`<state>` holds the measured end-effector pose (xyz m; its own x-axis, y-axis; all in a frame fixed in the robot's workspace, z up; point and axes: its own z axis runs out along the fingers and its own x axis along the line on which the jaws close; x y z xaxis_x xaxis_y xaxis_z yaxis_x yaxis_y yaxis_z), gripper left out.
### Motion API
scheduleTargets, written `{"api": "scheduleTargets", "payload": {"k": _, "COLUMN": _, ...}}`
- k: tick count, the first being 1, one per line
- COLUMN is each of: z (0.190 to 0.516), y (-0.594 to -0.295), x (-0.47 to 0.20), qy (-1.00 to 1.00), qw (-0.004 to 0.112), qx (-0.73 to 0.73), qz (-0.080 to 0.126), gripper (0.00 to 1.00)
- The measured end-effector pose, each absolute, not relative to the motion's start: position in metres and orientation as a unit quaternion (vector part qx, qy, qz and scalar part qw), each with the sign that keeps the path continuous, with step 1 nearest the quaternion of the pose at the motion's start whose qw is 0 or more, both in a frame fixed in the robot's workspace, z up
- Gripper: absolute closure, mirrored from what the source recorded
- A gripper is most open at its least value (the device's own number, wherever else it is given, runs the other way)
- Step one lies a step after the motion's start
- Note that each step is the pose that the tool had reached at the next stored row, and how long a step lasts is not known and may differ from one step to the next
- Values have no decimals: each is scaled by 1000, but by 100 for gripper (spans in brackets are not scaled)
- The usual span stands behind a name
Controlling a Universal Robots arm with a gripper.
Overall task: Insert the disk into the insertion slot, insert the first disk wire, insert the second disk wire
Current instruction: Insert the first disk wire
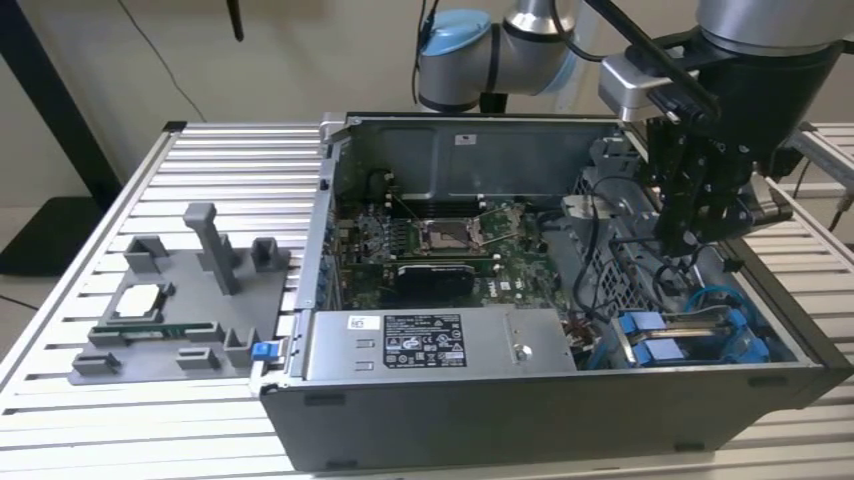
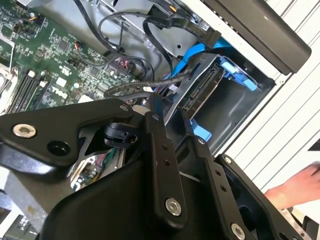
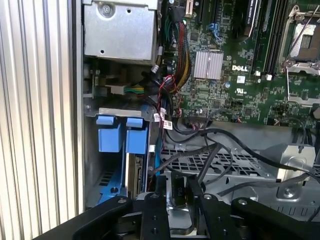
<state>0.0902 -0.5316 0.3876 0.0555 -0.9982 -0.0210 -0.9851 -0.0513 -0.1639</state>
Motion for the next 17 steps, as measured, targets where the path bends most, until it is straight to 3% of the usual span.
{"api": "scheduleTargets", "payload": {"k": 2, "z": 388, "y": -532, "x": 90, "qy": 685, "qw": 67, "qx": -723, "qz": -49, "gripper": 0}}
{"api": "scheduleTargets", "payload": {"k": 3, "z": 388, "y": -532, "x": 90, "qy": 685, "qw": 67, "qx": -723, "qz": -49, "gripper": 100}}
{"api": "scheduleTargets", "payload": {"k": 17, "z": 387, "y": -532, "x": 90, "qy": 685, "qw": 66, "qx": -723, "qz": -50, "gripper": 100}}
